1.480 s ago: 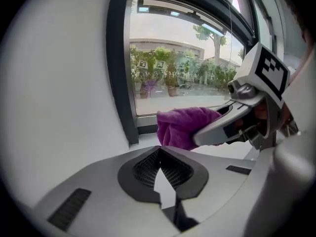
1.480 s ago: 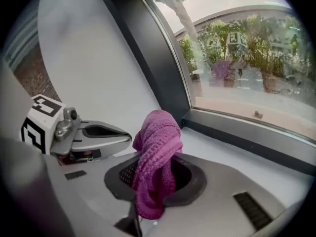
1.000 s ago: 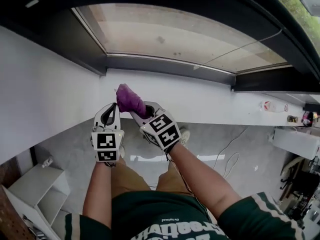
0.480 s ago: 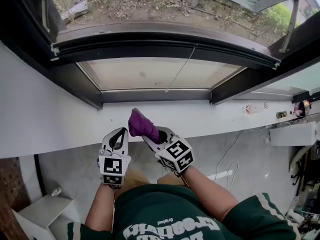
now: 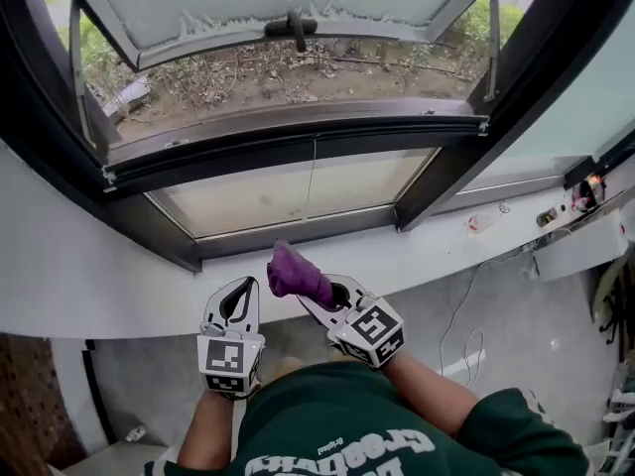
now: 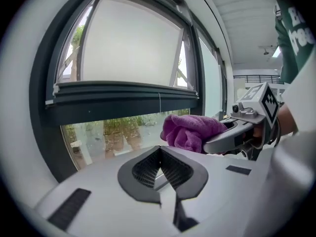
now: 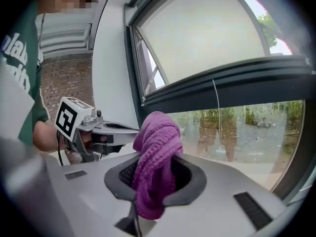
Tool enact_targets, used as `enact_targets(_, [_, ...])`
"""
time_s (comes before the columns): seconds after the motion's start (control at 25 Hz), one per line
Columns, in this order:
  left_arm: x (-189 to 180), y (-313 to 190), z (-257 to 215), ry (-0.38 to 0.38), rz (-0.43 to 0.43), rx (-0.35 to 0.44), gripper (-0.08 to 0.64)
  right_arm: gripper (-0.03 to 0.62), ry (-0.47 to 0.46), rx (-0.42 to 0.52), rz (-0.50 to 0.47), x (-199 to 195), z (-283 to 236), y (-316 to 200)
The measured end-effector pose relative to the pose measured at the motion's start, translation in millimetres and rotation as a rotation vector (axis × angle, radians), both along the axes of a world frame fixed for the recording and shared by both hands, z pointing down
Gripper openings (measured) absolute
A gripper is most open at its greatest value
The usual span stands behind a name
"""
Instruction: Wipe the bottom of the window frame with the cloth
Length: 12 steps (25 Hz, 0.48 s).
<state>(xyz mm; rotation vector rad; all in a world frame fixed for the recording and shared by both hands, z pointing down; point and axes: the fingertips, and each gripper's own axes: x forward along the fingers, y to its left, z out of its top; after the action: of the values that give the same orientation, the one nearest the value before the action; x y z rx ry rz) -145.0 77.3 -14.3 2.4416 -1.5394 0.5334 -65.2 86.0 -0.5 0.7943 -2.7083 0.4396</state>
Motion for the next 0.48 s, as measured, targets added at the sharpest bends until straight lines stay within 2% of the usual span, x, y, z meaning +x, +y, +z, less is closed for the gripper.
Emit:
enact_targets(0.2, [20, -4, -20, 0.000, 0.037, 0.043, 0.009, 0.087, -0.059, 0.047, 0.102, 36, -26, -12])
enact_targets(0.36, [38, 1, -31, 0.022, 0.095, 0.087, 0.009, 0.089, -0.052, 0.073, 0.172, 55, -30, -12])
enact_targets(0.48, [42, 1, -35, 0.040, 0.106, 0.089, 0.009, 0.088, -0.030, 0.093, 0.204, 58, -28, -11])
